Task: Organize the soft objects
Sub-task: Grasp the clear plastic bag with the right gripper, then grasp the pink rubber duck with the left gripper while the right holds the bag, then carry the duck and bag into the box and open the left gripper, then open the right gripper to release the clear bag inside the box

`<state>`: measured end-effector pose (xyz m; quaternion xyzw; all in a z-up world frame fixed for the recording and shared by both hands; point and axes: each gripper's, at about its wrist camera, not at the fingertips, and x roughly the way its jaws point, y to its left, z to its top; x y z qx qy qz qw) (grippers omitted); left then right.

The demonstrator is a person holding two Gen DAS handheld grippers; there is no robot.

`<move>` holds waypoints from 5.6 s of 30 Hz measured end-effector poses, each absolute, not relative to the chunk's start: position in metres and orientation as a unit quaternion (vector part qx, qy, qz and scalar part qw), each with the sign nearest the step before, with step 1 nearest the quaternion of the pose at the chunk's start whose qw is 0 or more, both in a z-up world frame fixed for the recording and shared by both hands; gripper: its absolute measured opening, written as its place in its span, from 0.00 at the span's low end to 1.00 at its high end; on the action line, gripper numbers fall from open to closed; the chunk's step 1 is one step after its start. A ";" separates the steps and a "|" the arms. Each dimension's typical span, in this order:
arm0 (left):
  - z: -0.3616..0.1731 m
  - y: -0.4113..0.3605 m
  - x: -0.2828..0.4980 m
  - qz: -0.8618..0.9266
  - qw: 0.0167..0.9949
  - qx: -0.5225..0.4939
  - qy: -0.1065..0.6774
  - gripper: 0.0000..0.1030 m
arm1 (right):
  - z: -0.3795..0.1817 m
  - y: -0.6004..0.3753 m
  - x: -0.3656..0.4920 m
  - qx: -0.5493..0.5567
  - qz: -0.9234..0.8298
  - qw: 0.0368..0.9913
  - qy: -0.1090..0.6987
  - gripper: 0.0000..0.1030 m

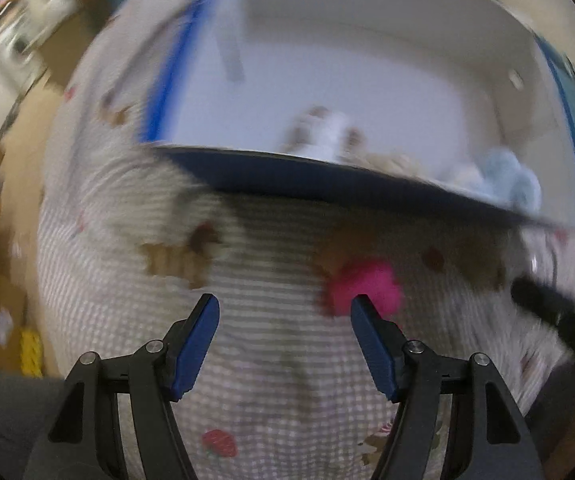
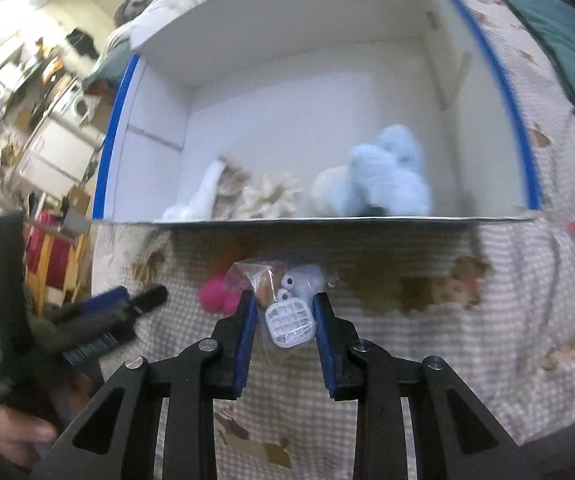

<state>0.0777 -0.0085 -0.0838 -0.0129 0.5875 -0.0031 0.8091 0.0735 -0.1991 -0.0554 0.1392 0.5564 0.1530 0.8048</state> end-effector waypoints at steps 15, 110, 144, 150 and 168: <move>-0.112 -0.067 0.105 -0.068 0.799 0.063 0.594 0.54 | -0.087 -0.191 0.088 0.146 0.123 0.797 0.573 0.30; -0.019 -0.003 0.164 -0.015 0.890 -0.024 0.456 0.16 | -0.025 -0.206 0.148 0.136 0.164 0.865 0.455 0.30; -0.032 -0.012 0.158 -0.021 0.887 -0.001 0.462 0.16 | -0.033 -0.195 0.148 0.105 0.156 0.864 0.468 0.30; -0.033 -0.014 0.159 -0.020 0.884 0.004 0.466 0.19 | -0.034 -0.197 0.148 0.110 0.154 0.864 0.467 0.30; -0.025 -0.012 0.156 -0.011 0.892 0.002 0.452 0.62 | -0.029 -0.208 0.146 0.143 0.143 0.869 0.452 0.73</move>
